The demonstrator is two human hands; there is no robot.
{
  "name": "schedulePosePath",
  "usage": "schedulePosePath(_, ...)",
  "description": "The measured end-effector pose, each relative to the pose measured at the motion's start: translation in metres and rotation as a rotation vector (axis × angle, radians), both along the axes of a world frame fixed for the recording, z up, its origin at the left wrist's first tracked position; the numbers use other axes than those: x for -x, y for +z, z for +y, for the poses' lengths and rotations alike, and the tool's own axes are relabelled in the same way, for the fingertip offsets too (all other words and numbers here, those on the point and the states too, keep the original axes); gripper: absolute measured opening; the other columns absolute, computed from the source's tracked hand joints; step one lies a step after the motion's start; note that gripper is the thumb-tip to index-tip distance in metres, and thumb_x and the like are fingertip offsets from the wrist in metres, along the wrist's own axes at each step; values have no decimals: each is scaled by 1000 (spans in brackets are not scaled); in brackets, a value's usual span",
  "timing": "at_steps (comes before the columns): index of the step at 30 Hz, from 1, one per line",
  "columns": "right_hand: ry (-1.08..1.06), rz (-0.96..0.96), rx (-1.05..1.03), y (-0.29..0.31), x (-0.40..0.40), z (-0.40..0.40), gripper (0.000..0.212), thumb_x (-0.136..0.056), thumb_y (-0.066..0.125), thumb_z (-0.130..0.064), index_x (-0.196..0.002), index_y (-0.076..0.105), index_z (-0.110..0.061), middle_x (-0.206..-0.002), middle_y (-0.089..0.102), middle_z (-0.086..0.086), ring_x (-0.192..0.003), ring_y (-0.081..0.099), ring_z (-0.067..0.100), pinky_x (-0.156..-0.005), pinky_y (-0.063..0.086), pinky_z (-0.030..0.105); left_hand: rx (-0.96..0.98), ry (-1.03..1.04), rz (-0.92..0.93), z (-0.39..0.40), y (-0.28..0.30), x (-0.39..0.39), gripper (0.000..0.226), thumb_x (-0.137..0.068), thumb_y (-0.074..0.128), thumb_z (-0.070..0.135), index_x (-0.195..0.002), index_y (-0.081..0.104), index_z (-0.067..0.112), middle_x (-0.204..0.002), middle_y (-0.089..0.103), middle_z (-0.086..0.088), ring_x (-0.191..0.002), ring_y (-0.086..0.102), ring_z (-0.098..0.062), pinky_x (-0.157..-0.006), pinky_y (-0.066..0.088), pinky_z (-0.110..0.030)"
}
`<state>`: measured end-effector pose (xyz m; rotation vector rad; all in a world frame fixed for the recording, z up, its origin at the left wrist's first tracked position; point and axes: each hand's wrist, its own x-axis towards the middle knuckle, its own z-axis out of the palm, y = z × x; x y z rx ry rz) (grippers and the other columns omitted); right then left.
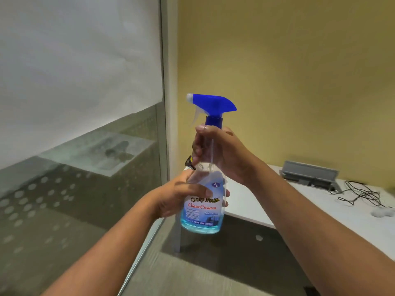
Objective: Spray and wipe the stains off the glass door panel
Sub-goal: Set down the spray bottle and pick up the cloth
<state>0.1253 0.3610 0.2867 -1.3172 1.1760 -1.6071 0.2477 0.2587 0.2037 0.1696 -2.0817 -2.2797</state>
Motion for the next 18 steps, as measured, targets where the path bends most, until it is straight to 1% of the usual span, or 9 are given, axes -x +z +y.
schedulePosePath(3, -91, -5, -38, -20, 38, -30, 29, -96, 62, -27, -75, 60, -8, -65, 57, 10, -61, 59, 29, -69, 54, 38, 18, -40, -28, -40, -23, 41, 58, -79, 75, 9, -136, 61, 13, -130, 73, -23, -129, 66, -52, -117, 46, -68)
schedulePosePath(6, -170, -21, -87, -34, 70, -65, 29, -96, 62, -27, -73, 60, -9, -64, 56, 10, -60, 59, 28, -69, 54, 39, 96, 4, -83, -76, -36, 78, 76, -70, 83, 27, -141, 58, 19, -138, 70, -20, -132, 66, -44, -117, 49, -65)
schedulePosePath(8, -220, -18, -124, -43, 91, -88, 29, -96, 63, -26, -72, 60, -11, -64, 56, 10, -60, 58, 27, -69, 54, 39, 160, 48, -122, -98, -45, 99, 84, -61, 85, 40, -140, 59, 24, -140, 69, -12, -133, 66, -36, -116, 51, -60)
schedulePosePath(10, -277, -11, -141, -53, 109, -110, 28, -98, 64, -24, -74, 61, -11, -65, 57, 10, -60, 58, 26, -70, 53, 40, 236, 55, -125, -120, -52, 119, 75, -59, 83, 46, -129, 62, 35, -135, 69, 2, -131, 66, -26, -115, 54, -52)
schedulePosePath(11, -312, -4, -145, -59, 117, -120, 28, -100, 64, -23, -74, 61, -11, -66, 58, 10, -61, 58, 25, -70, 53, 41, 262, 53, -121, -129, -55, 129, 66, -62, 84, 45, -124, 62, 40, -132, 69, 6, -129, 67, -23, -114, 56, -49)
schedulePosePath(13, -402, 17, -150, -71, 131, -138, 27, -100, 65, -21, -74, 62, -11, -66, 59, 11, -61, 58, 25, -72, 53, 44, 310, 84, -124, -144, -65, 149, 54, -71, 86, 39, -119, 60, 43, -131, 71, 6, -125, 70, -21, -110, 59, -46)
schedulePosePath(14, -452, 20, -150, -76, 138, -146, 27, -99, 66, -21, -75, 63, -10, -66, 60, 12, -61, 59, 25, -72, 54, 44, 332, 108, -122, -149, -72, 159, 54, -75, 88, 38, -120, 59, 43, -133, 70, 5, -124, 70, -20, -109, 60, -44)
schedulePosePath(15, -502, 16, -149, -81, 145, -153, 26, -98, 68, -23, -76, 64, -10, -67, 60, 13, -61, 59, 25, -72, 54, 44, 359, 136, -123, -154, -79, 169, 59, -76, 90, 40, -125, 58, 42, -137, 69, 4, -125, 69, -19, -107, 61, -41)
schedulePosePath(18, -655, -10, -122, -94, 170, -174, 27, -94, 73, -30, -78, 65, -9, -67, 61, 12, -62, 60, 27, -71, 55, 45, 446, 206, -111, -166, -92, 198, 92, -67, 89, 56, -147, 49, 33, -148, 63, 4, -132, 65, -20, -107, 60, -38)
